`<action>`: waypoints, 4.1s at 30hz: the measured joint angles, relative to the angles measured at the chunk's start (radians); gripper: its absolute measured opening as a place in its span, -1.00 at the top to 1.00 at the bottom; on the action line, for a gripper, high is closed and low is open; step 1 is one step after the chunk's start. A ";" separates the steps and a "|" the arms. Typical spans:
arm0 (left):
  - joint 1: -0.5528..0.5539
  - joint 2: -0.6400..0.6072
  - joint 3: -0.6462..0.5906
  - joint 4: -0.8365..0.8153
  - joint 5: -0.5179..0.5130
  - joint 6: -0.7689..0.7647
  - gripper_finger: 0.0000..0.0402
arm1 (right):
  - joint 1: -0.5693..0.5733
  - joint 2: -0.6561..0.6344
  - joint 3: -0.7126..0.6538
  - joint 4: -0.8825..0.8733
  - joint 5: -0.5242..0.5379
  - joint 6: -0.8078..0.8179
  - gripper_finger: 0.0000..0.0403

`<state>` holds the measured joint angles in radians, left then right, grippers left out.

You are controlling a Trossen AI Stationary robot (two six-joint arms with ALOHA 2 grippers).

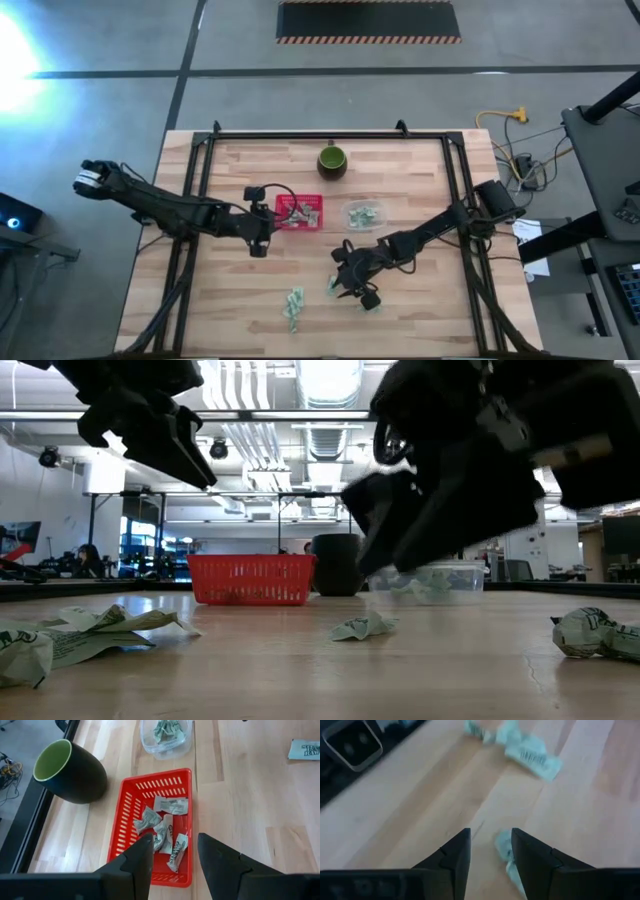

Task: Pick and place items into bin
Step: Put the stevia packet into the transparent bin

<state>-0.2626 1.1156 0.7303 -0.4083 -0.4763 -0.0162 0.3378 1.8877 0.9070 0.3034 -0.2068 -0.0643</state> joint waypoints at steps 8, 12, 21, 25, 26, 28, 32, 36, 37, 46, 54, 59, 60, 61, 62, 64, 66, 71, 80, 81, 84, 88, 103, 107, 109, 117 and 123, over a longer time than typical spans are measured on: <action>0.001 0.000 0.000 -0.002 0.000 -0.003 0.31 | -0.001 0.056 0.009 0.014 0.000 0.001 0.39; 0.000 0.000 0.000 -0.002 0.000 -0.003 0.31 | 0.000 0.064 0.033 0.014 -0.001 0.001 0.42; 0.000 0.000 -0.001 0.000 0.000 -0.003 0.31 | -0.001 0.124 0.095 -0.068 -0.001 -0.004 0.50; 0.000 0.000 -0.002 -0.002 0.000 -0.003 0.31 | -0.003 0.123 0.112 -0.119 0.006 -0.010 0.55; 0.000 0.000 -0.002 -0.003 0.000 -0.003 0.31 | -0.003 0.120 0.112 -0.125 0.017 -0.010 0.57; 0.000 0.000 -0.002 0.000 0.000 -0.003 0.31 | -0.003 0.117 0.113 -0.132 0.028 -0.020 0.62; 0.000 0.000 -0.004 -0.001 0.000 -0.003 0.31 | -0.003 0.118 0.119 -0.140 0.033 -0.057 0.76; 0.000 0.000 -0.004 -0.001 0.000 -0.003 0.31 | -0.004 0.117 0.119 -0.139 0.037 -0.075 0.92; 0.000 0.000 -0.004 -0.001 0.000 -0.003 0.31 | -0.004 0.117 0.119 -0.139 0.039 -0.078 0.94; 0.000 0.000 -0.004 -0.001 0.000 -0.003 0.31 | -0.002 0.116 0.169 -0.229 0.054 -0.100 0.96; 0.000 0.000 -0.004 0.000 0.000 -0.003 0.31 | 0.009 0.096 0.254 -0.383 0.144 -0.130 0.96; 0.000 0.000 -0.004 0.002 0.000 -0.003 0.31 | 0.022 0.062 0.268 -0.415 0.177 -0.131 0.96; 0.000 0.000 -0.004 0.002 0.000 -0.003 0.31 | 0.024 0.057 0.267 -0.416 0.182 -0.124 0.96; 0.000 0.000 -0.004 0.002 0.000 -0.003 0.31 | 0.025 0.050 0.265 -0.418 0.187 -0.123 0.96; 0.000 0.000 -0.004 0.003 0.000 -0.003 0.31 | 0.027 0.046 0.261 -0.427 0.195 -0.121 0.96; 0.000 0.000 -0.004 0.006 0.000 -0.003 0.31 | 0.029 0.045 0.257 -0.429 0.210 -0.091 0.96; 0.000 0.000 -0.005 0.006 0.000 -0.003 0.31 | 0.029 0.045 0.254 -0.429 0.210 -0.039 0.96; 0.000 0.000 -0.005 0.008 0.000 -0.003 0.31 | 0.029 0.050 0.240 -0.429 0.210 -0.017 0.84; 0.000 0.000 -0.005 0.011 0.000 -0.003 0.31 | 0.023 0.058 0.229 -0.403 0.210 0.006 0.34; 0.000 0.000 -0.005 0.011 0.000 -0.003 0.31 | 0.021 0.058 0.223 -0.396 0.210 0.006 0.28; 0.000 0.000 -0.005 0.011 0.000 -0.003 0.31 | 0.017 0.058 0.203 -0.362 0.210 0.010 0.14; 0.000 0.000 -0.005 0.011 0.000 -0.003 0.31 | 0.003 0.058 0.182 -0.348 0.209 0.041 0.04; 0.000 0.000 -0.005 0.011 0.000 -0.003 0.31 | -0.012 0.077 0.172 -0.336 0.208 0.083 0.05; 0.000 0.000 -0.006 0.011 0.000 -0.003 0.31 | -0.015 0.099 0.174 -0.325 0.204 0.083 0.02; 0.000 0.000 -0.006 0.011 0.000 -0.003 0.31 | -0.018 0.105 0.175 -0.322 0.200 0.083 0.02; 0.000 0.000 -0.007 0.010 0.000 -0.003 0.31 | -0.021 0.103 0.175 -0.323 0.199 0.060 0.22; 0.000 0.000 -0.012 0.011 0.000 -0.003 0.31 | -0.021 0.103 0.175 -0.324 0.198 0.023 0.53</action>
<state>-0.2625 1.1160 0.7185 -0.3977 -0.4763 -0.0193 0.3172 1.9903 1.0824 -0.0204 -0.0086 -0.0411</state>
